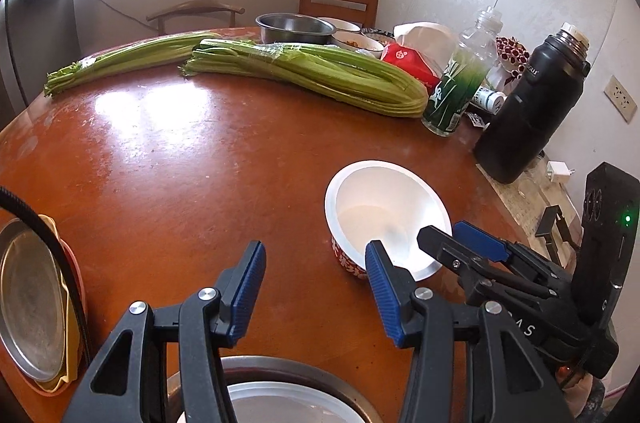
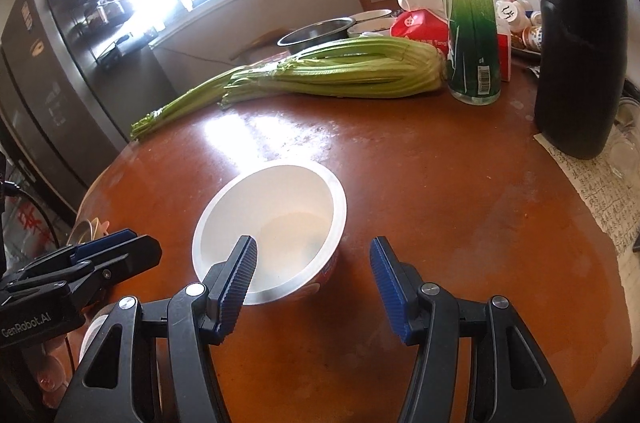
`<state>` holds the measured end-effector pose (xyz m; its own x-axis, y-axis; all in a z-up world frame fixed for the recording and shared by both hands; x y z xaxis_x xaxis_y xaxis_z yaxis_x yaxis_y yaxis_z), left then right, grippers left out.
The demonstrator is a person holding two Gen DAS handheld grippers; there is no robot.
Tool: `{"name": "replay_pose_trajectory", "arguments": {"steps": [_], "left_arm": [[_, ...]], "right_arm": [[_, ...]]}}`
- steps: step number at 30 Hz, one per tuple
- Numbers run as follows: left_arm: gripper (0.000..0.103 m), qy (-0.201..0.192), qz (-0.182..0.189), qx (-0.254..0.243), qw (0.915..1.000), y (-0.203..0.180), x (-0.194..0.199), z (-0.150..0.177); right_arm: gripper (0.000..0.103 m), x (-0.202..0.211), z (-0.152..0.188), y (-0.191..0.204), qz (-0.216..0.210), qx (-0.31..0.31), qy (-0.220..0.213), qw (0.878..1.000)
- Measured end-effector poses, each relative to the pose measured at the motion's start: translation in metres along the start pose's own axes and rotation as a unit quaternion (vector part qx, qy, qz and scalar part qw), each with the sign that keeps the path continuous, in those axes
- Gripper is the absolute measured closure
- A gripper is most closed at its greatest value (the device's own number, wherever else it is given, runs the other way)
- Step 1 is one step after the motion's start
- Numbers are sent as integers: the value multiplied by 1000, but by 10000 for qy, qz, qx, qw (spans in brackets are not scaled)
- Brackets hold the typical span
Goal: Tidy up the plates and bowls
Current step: 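Move the left tool to the red-printed paper cup and grasp its rim, then carry the red-printed cup with the left tool over the cup in the steel bowl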
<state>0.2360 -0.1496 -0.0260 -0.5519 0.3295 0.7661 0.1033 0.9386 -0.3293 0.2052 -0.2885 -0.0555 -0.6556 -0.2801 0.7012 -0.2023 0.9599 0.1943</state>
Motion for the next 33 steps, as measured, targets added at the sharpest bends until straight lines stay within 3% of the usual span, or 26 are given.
{"name": "replay_pose_trajectory", "arguments": {"steps": [8,33], "left_arm": [[49,88,-30,91,9999,5,-15,-7],[49,584,93,392,9975,22,-42,-4]], "right_arm": [[42,-18,1,16,-167,240,228,9993],[41,-31,3,74,-652,779,347,9942]]}}
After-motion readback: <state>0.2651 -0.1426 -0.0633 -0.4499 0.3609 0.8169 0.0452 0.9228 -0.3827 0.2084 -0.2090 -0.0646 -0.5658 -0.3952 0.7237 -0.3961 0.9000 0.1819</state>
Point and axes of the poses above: each gripper's, at about its wrist camera, not at the fingertips, and x roughly against the way its jaws point, y to its left, z to its underside, the point moved 7 cm from there along -x, roughly the way its jaws point, and after that the axes turned 12 degrees about x, right-handed, at the moved point
